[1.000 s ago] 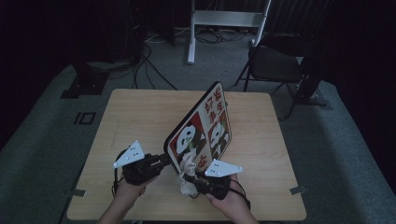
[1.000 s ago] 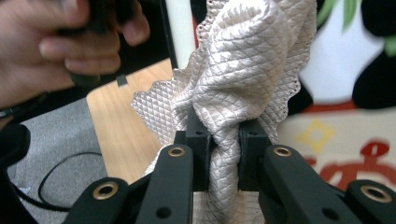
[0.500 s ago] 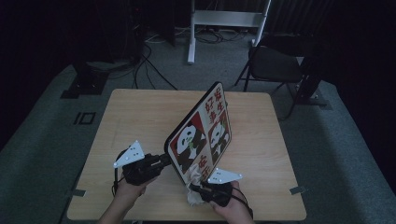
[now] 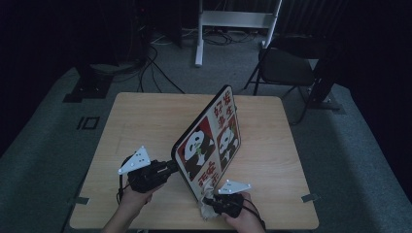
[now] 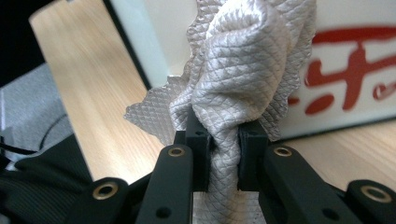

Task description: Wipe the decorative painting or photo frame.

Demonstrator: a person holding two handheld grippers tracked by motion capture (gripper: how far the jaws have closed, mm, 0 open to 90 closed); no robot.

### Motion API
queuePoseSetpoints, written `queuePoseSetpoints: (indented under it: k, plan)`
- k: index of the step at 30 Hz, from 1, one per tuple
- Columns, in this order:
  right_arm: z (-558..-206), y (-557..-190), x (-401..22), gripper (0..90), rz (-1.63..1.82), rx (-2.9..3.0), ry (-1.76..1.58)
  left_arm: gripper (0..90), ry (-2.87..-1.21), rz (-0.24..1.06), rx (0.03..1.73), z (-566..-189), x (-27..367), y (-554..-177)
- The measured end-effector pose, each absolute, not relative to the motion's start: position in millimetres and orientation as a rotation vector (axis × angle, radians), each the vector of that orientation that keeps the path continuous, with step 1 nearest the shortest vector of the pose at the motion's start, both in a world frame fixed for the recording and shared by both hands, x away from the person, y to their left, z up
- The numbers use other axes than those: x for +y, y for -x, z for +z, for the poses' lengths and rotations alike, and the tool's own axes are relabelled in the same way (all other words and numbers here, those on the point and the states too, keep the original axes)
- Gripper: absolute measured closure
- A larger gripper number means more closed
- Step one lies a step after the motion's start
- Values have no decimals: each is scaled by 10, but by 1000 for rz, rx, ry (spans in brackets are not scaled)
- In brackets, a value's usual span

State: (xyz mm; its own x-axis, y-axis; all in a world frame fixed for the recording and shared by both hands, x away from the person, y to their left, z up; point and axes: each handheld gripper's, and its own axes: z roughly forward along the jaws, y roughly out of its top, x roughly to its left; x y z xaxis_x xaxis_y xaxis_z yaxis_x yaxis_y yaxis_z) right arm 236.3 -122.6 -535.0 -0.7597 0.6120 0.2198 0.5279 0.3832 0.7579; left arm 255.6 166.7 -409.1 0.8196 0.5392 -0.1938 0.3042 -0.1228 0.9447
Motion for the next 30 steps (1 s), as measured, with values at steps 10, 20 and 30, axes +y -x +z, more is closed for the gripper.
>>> queuePoseSetpoints:
  k: [10, 20, 30]
  plan:
    - [-5290, -2376, -1344, 790, 1305, 2511, -1080, 782, -1737, 210, 623, -4088, 1625, -2528]
    - [-4578, -2197, -1549, 789, 1524, 2322, -969, 780, -1758, 201, 566, -4049, 1526, -2463]
    - [-4048, -1955, -1663, 789, 1649, 2212, -816, 764, -1767, 178, 542, -4060, 1419, -2448]
